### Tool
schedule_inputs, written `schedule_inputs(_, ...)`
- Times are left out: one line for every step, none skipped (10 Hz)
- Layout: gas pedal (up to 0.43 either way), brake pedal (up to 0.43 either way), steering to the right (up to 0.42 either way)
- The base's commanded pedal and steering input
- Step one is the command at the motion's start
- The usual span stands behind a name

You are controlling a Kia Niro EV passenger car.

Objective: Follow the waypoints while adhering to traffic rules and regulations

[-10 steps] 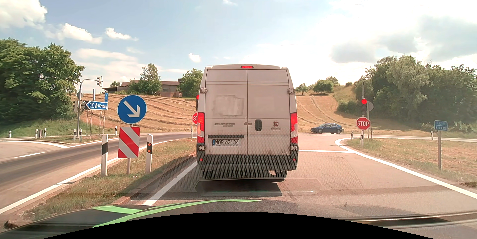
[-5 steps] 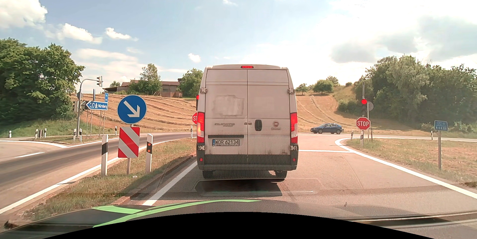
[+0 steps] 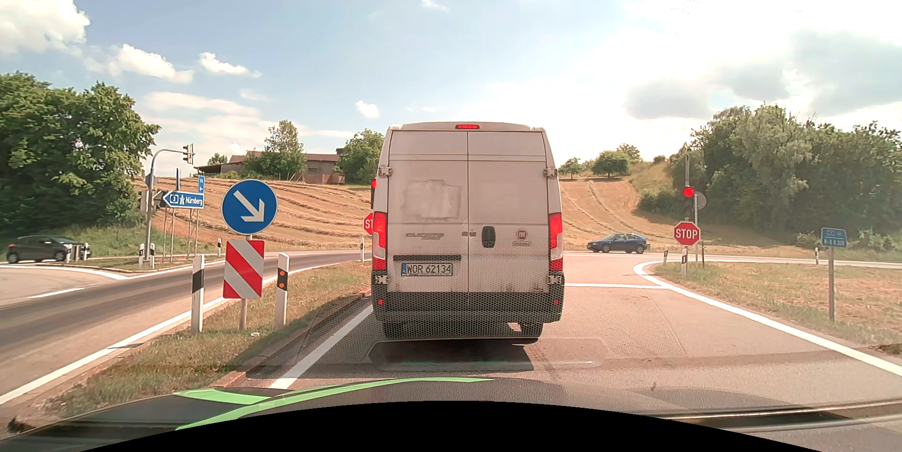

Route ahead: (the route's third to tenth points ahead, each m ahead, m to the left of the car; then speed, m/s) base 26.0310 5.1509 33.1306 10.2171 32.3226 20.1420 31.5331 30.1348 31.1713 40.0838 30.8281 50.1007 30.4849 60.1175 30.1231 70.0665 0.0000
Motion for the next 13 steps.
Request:
schedule_inputs(0.0, 0.329, -0.002)
schedule_inputs(0.0, 0.329, -0.002)
schedule_inputs(0.0, 0.329, -0.001)
schedule_inputs(0.0, 0.329, -0.002)
schedule_inputs(0.0, 0.329, -0.002)
schedule_inputs(0.0, 0.329, -0.002)
schedule_inputs(0.0, 0.329, -0.002)
schedule_inputs(0.0, 0.329, -0.002)
schedule_inputs(0.0, 0.329, -0.002)
schedule_inputs(0.0, 0.329, -0.002)
schedule_inputs(0.0, 0.329, -0.002)
schedule_inputs(0.0, 0.329, -0.002)
schedule_inputs(0.0, 0.329, -0.002)
